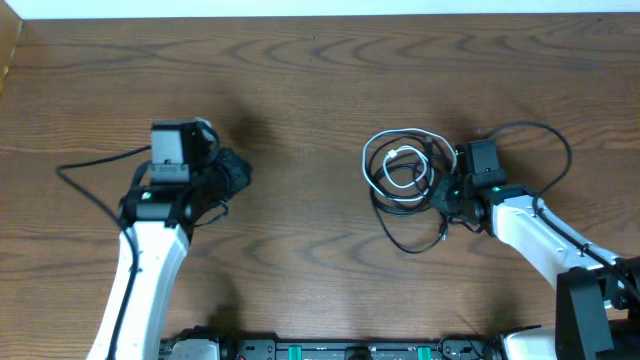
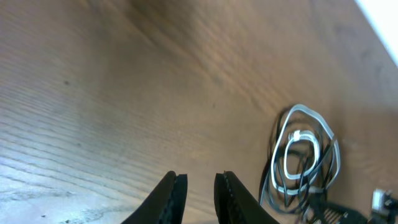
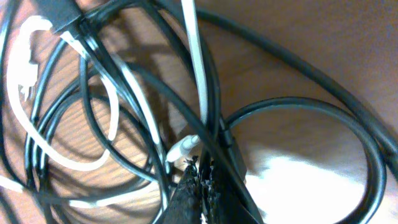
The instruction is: Untangle cables
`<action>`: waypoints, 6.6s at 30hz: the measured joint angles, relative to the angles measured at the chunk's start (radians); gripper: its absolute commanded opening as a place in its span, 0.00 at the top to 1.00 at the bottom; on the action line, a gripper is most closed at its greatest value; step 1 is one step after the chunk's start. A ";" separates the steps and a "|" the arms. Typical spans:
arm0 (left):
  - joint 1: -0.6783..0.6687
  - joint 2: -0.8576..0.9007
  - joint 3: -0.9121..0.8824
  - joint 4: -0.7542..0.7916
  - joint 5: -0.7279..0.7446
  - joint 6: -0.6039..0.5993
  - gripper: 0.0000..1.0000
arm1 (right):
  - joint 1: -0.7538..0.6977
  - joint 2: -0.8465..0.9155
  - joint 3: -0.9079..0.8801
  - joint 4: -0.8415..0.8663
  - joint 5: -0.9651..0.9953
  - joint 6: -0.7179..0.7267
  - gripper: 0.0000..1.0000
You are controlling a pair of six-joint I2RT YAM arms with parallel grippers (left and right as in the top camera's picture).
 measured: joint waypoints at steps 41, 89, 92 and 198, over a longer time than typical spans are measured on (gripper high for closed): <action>-0.321 0.532 0.000 0.294 -0.071 0.032 0.74 | 0.076 0.000 0.000 0.023 -0.285 -0.541 0.58; -0.202 0.117 0.000 0.167 -0.195 0.039 0.92 | 0.076 0.000 0.000 0.040 -0.272 -0.514 0.57; -0.187 0.116 0.000 0.135 -0.211 0.035 0.92 | 0.076 0.000 0.000 0.047 -0.272 -0.511 0.50; -0.187 0.140 -0.016 0.940 0.681 0.057 0.92 | 0.196 0.417 0.058 0.867 -0.182 0.260 0.99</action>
